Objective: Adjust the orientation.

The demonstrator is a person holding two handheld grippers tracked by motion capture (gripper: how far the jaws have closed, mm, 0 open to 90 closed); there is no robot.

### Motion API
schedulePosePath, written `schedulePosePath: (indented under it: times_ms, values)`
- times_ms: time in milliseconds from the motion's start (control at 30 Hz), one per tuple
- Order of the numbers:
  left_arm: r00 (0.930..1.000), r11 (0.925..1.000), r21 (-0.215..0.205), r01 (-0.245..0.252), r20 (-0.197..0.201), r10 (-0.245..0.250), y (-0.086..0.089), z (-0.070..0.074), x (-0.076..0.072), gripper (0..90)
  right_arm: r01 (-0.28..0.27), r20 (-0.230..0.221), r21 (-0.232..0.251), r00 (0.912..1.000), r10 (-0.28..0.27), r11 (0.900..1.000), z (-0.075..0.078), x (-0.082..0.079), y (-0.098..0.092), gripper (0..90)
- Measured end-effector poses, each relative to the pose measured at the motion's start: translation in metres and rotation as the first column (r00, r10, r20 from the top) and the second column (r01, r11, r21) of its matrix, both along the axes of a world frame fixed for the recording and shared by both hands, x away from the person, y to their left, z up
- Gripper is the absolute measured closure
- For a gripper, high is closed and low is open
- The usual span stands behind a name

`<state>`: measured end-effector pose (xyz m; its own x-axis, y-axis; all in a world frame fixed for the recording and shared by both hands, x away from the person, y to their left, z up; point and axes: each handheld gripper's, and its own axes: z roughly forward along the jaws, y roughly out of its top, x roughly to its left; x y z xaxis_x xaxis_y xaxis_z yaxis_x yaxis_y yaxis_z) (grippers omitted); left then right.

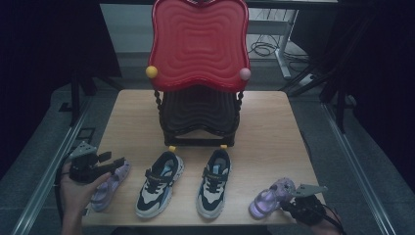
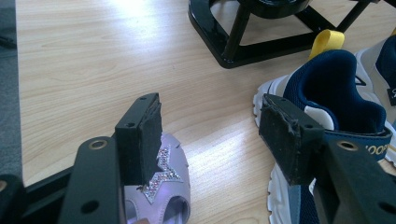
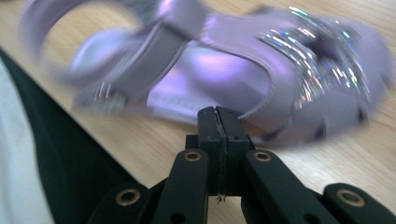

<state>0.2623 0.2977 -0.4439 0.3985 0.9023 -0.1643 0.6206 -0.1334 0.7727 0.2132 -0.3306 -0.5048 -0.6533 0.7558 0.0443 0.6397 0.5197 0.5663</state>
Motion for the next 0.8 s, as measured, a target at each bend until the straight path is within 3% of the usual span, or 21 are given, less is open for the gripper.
schedulePosePath:
  times_ms: [100,167,500,800]
  values:
    - [1.0,1.0,0.0,0.001,-0.002,-0.001,0.0,0.0,0.0,39.4,0.032,0.01,-0.009,0.9994,-0.032,0.999,-0.003,0.002,-0.004,89.0]
    - [1.0,1.0,0.0,0.001,-0.002,-0.001,0.0,0.0,0.0,39.4,0.037,0.013,0.017,0.9992,-0.037,0.999,-0.004,0.003,-0.007,89.0]
    - [0.9999,0.9999,0.001,0.01,-0.007,-0.01,-0.002,-0.001,0.002,39.4,0.043,0.042,0.052,0.9981,-0.045,0.998,-0.003,0.008,-0.011,88.9]
    - [0.9998,0.9999,0.002,0.016,-0.011,-0.016,-0.004,-0.002,0.003,39.4,0.048,0.047,0.051,0.9976,-0.05,0.998,-0.004,0.016,-0.014,89.0]
